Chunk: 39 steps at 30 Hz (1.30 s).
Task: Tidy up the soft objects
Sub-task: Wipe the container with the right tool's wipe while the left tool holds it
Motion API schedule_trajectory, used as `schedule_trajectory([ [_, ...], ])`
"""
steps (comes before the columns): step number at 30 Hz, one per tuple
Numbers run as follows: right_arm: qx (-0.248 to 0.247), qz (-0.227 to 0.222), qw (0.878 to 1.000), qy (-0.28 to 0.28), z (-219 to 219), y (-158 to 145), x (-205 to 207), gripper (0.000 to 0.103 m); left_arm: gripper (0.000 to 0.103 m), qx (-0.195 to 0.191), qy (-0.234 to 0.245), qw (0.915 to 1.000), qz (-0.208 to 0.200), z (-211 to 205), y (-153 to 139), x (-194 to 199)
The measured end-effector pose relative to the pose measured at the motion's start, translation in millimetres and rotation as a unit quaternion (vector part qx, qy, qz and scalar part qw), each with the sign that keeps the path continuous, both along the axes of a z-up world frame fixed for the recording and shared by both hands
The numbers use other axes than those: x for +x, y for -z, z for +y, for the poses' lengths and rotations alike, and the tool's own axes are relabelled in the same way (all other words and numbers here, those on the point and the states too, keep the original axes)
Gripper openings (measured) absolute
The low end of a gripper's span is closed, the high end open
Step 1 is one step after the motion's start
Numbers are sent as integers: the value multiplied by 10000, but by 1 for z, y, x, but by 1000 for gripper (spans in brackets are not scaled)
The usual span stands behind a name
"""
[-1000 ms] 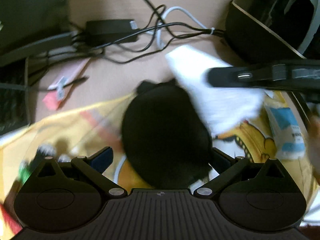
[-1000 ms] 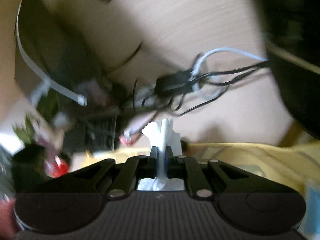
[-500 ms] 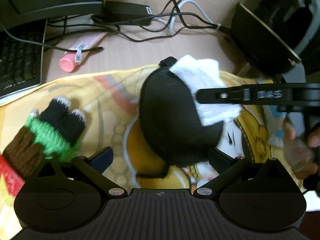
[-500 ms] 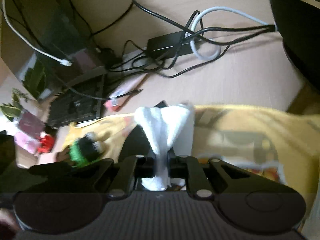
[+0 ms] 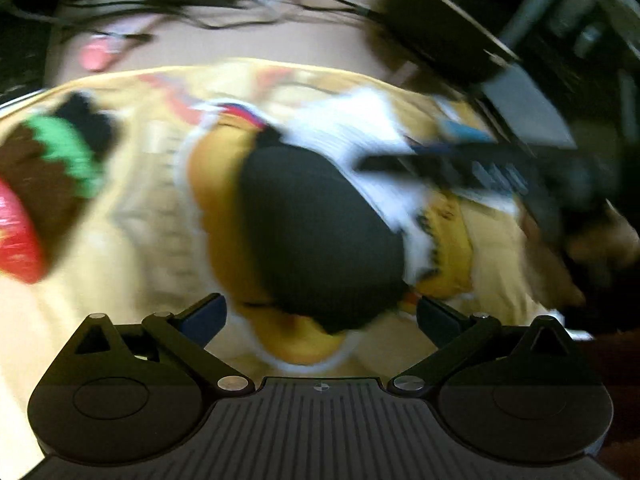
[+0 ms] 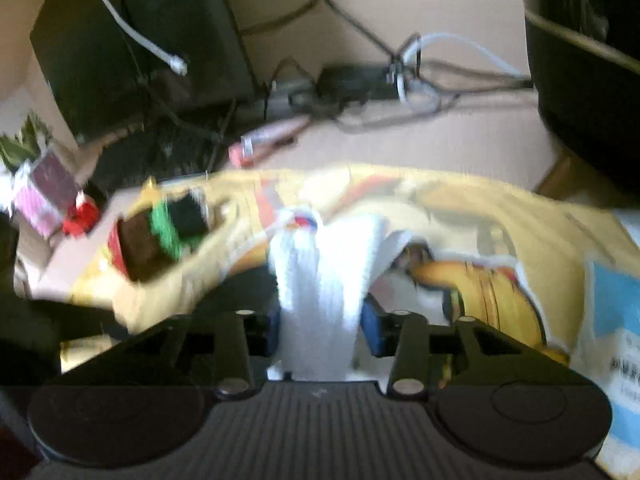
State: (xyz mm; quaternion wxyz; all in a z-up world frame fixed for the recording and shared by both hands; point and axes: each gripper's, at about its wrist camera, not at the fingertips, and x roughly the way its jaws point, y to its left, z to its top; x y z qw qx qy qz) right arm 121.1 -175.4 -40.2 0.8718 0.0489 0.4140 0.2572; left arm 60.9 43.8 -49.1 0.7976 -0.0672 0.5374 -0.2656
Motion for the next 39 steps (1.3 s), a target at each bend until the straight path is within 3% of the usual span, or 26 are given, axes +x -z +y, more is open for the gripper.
schedule_trajectory([
  [1,-103,-264,9996,0,5,-5,0,11,103,109,89,9999,-26,-7,2,0],
  [4,-148,-511,9978,-387,19,-17,5,8,103,585,188,9979,-219,-27,7,7],
  [8,510,368,9911,-1171,30,-20,5,8,103,1068,273,9922,-587,-36,2,17],
  [11,439,784,9847,-1495,39,-7,1,9,103,1265,231,9890,-730,-26,-5,20],
  [14,153,746,9862,-1472,48,2,1,13,103,1169,59,9918,-521,-13,-8,20],
  [18,-388,116,9882,-1479,66,7,1,17,103,1131,-76,9927,-417,-8,-10,16],
  [29,-90,-376,9919,-1212,68,13,32,17,103,1078,-129,9934,-366,-6,-13,14],
  [33,161,207,9849,-1713,69,17,19,12,103,1082,-83,9935,-336,-6,-13,15],
  [39,909,1060,9763,-1653,36,14,13,9,103,1055,-97,9941,-232,0,-10,14],
])
